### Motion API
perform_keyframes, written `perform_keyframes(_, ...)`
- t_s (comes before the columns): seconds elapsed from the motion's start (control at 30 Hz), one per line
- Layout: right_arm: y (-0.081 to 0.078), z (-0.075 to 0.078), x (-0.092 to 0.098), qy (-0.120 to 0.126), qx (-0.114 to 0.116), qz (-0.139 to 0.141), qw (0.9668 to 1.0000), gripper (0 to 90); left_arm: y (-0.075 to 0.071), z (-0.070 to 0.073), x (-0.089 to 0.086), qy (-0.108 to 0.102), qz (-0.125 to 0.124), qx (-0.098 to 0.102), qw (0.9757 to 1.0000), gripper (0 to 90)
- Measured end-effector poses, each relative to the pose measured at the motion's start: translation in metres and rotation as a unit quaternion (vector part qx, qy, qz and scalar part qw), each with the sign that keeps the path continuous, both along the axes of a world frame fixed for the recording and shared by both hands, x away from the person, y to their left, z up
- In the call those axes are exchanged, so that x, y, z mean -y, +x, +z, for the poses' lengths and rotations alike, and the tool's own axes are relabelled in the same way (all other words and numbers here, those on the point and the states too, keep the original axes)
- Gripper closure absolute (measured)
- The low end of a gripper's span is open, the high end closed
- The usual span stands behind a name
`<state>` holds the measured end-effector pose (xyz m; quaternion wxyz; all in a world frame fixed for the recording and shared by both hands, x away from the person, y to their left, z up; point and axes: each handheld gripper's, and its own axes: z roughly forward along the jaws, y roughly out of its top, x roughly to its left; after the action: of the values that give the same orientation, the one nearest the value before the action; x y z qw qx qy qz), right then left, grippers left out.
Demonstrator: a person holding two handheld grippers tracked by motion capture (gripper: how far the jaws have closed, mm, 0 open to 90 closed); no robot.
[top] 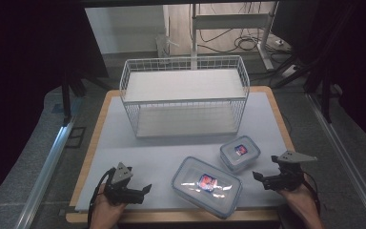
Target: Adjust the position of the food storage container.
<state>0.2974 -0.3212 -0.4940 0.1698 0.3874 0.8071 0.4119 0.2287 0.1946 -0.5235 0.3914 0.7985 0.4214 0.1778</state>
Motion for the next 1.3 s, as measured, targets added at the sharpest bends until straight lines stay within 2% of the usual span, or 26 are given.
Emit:
perform_keyframes(0.33,0.001,-0.002,-0.003,0.004,-0.012,-0.005,0.9999,0.0,0.002,-0.002,-0.007,-0.012,0.009,0.008,0.9999,3.8)
perform_keyframes(0.43,0.001,-0.002,-0.002,0.007,-0.014,-0.006,0.9999,0.0,0.001,0.000,-0.006,-0.011,0.007,0.015,0.9998,3.5)
perform_keyframes(0.57,0.001,-0.001,-0.002,0.012,-0.016,-0.006,0.9998,0.0,0.001,-0.001,-0.004,-0.009,0.002,0.014,0.9999,3.5)
perform_keyframes(0.7,0.001,-0.001,-0.004,0.004,-0.018,-0.004,0.9998,1.6,0.002,-0.002,-0.003,-0.006,0.000,0.014,0.9999,3.5)
perform_keyframes(0.73,0.001,0.000,-0.005,0.004,-0.018,0.001,0.9998,8.1,0.001,-0.001,-0.003,-0.006,0.001,0.017,0.9998,3.5)
perform_keyframes(0.87,0.004,0.005,-0.007,0.007,-0.016,0.001,0.9998,19.6,0.001,-0.001,-0.003,-0.006,0.001,0.018,0.9998,3.6)
perform_keyframes(0.93,0.006,0.009,-0.006,0.008,-0.017,0.000,0.9998,30.2,0.001,0.000,-0.003,-0.007,0.001,0.019,0.9998,3.6)
perform_keyframes(0.97,0.006,0.009,-0.006,0.008,-0.017,0.000,0.9998,30.2,0.001,0.000,-0.003,-0.007,0.001,0.019,0.9998,3.6)
perform_keyframes(1.0,0.009,0.014,-0.006,0.013,-0.016,0.006,0.9998,43.2,0.001,0.000,-0.003,-0.012,0.004,0.020,0.9997,3.6)
perform_keyframes(1.03,0.010,0.015,-0.007,0.015,-0.018,0.010,0.9997,49.3,0.001,0.000,-0.004,-0.015,0.004,0.020,0.9997,3.6)
perform_keyframes(1.07,0.011,0.017,-0.008,0.022,-0.020,0.014,0.9995,53.2,0.001,0.000,-0.004,-0.017,0.004,0.020,0.9996,3.6)
perform_keyframes(1.1,0.011,0.017,-0.008,0.022,-0.020,0.014,0.9995,53.2,0.001,0.000,-0.004,-0.017,0.004,0.020,0.9996,3.6)
perform_keyframes(1.13,0.013,0.019,-0.009,0.026,-0.021,0.014,0.9993,59.3,0.002,0.000,-0.004,-0.019,0.004,0.020,0.9996,3.6)
perform_keyframes(1.17,0.018,0.024,-0.015,0.026,-0.022,0.029,0.9990,69.6,0.002,0.000,-0.004,-0.018,0.004,0.019,0.9996,3.6)
perform_keyframes(1.3,0.027,0.028,-0.029,0.010,-0.020,0.051,0.9985,85.5,0.002,-0.001,-0.002,-0.013,0.006,0.016,0.9998,3.8)
